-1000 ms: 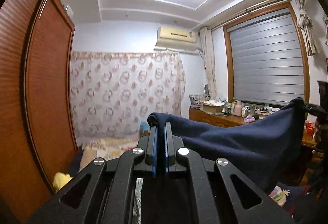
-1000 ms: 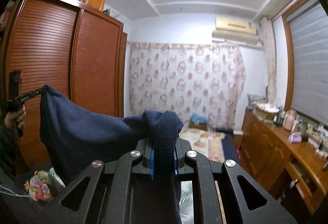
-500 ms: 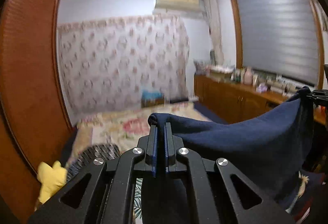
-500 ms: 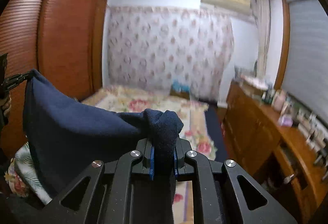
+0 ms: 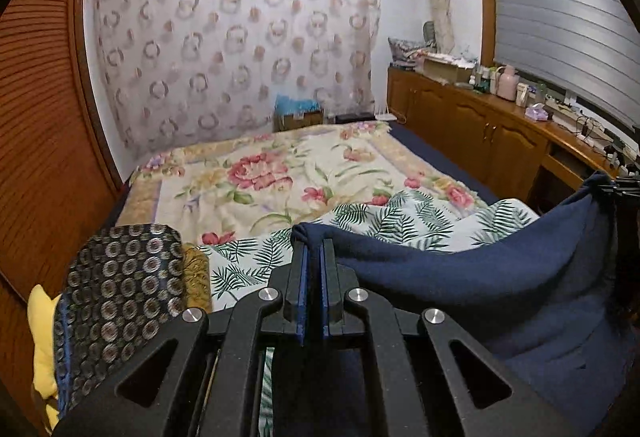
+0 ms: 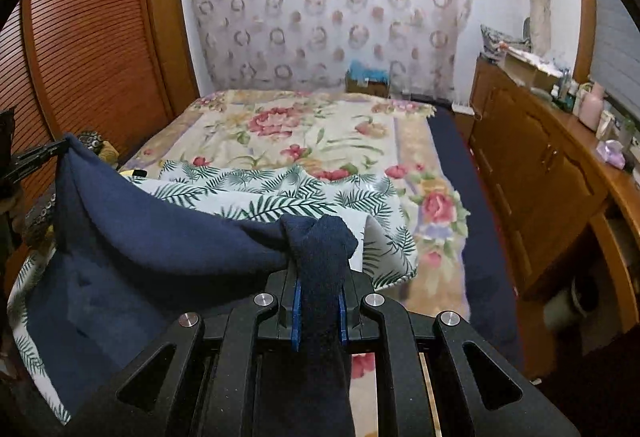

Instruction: Fold small clothes

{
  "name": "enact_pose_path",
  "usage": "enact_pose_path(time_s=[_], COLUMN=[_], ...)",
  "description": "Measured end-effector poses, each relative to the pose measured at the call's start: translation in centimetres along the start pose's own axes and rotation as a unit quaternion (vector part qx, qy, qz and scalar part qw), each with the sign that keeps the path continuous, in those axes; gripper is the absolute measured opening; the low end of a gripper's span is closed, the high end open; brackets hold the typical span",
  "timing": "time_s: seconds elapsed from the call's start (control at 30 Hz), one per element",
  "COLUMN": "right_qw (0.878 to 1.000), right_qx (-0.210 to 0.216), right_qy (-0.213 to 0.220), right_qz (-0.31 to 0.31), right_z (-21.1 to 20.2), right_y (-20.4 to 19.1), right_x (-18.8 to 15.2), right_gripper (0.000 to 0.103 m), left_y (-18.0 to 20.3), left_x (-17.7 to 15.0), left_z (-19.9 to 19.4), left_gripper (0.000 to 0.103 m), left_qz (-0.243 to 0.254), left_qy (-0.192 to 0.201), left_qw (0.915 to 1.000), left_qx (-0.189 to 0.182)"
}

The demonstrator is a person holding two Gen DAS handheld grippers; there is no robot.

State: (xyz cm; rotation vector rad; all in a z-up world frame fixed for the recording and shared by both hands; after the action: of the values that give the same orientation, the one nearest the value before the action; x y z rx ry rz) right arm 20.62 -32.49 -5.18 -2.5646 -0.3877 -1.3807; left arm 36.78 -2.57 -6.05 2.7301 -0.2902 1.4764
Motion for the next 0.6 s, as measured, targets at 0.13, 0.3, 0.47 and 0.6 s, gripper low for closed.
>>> enact_pose_path(time_s=[0.13, 0.3, 0.47, 0.6], right_qw=[1.000, 0.999, 0.999, 0.999], right_qx=[0.003, 0.004, 0.001, -0.001], right_qy=[-0.011, -0.027, -0.038, -0.043], right_qz=[0.009, 0.023, 0.029, 0.029], right_z=[-1.1, 0.2, 1.4, 1.1], right_y=[3.2, 3.6, 3.8, 3.4], right_x=[1.3, 0.9, 0.8, 0.7], right_gripper=[0.013, 0.013, 0.021, 0.050], left_y=[-0.2, -0.1, 0.1, 0.8], left_x=[-0.4, -1.0, -1.1, -1.8], left_z=[2.4, 4.1, 3.9, 2.1], left_gripper=[0.006, 0.006, 0.024, 0.050], left_qz=[-0.008, -0.009, -0.017, -0.014], left_qy=[-0.020, -0.038, -0.049, -0.046], left_qw=[0.9998, 0.9992, 0.9986, 0.9983], left_qx=[0.000, -0.002, -0.011, -0.032])
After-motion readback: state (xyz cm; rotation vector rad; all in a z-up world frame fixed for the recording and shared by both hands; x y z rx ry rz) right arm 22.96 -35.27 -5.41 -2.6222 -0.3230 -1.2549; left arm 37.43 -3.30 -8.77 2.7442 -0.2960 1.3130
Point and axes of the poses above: each gripper's, at about its wrist camera, not at the fingertips, and z roughly the way its jaws point, y to its right, x to its top, the point moved 8 cm from there along z, roughly the way its jaws point, and after that the axes turned 4 degrees about x, right-handed, at the moved point
